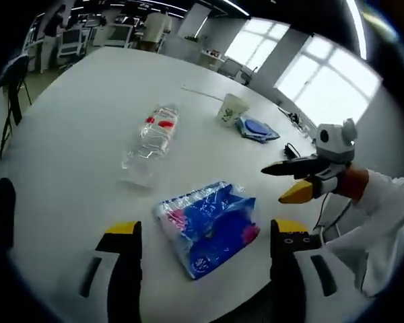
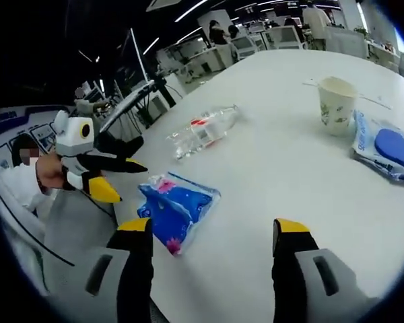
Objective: Arrange the tabletop items into an orderly group along one side of the table until the central work area is clear of visible clutter.
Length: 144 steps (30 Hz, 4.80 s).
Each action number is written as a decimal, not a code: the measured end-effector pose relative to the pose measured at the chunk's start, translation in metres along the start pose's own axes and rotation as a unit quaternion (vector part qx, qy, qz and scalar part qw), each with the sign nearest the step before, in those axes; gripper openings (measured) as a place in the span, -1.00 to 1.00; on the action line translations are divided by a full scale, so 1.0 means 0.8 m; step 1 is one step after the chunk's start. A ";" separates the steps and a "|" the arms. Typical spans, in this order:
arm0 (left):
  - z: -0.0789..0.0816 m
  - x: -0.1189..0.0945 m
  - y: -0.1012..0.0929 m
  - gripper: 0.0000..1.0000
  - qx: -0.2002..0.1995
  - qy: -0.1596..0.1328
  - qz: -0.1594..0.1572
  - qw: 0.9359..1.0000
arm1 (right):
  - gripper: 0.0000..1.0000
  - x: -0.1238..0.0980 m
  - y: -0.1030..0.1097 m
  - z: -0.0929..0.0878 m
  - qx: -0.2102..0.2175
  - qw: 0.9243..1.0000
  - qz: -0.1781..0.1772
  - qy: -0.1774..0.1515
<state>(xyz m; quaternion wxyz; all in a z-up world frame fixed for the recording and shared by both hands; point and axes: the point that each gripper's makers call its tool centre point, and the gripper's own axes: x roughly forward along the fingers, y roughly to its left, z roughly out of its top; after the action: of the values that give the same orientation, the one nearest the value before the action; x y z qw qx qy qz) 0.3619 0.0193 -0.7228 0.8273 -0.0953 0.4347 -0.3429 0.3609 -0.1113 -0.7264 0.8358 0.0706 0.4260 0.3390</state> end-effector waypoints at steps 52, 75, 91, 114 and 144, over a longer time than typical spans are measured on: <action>0.029 0.010 -0.018 -1.00 0.058 0.017 0.021 0.998 | -1.00 -0.015 0.001 0.028 0.004 1.000 -0.017 -0.007; 0.129 0.061 -0.127 -1.00 0.126 0.002 -0.025 0.992 | -1.00 -0.132 -0.080 0.078 -0.001 0.995 -0.062 -0.081; 0.189 0.132 -0.237 -1.00 0.176 -0.004 -0.071 0.982 | -1.00 -0.233 -0.160 0.083 0.008 0.987 -0.109 -0.119; 0.264 0.237 -0.386 -1.00 0.225 -0.010 -0.129 0.966 | -1.00 -0.368 -0.290 0.094 0.014 0.970 -0.188 -0.154; 0.259 0.429 -0.440 -1.00 0.205 0.060 -0.139 0.967 | -1.00 -0.393 -0.492 0.050 0.045 0.963 -0.241 -0.109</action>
<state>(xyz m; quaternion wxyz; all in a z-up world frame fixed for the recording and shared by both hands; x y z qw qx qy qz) 0.4870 -0.4958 -0.6614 0.7456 0.0379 0.3866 -0.5415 0.4630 -0.6011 -0.6525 0.9302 0.0395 0.3515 0.0980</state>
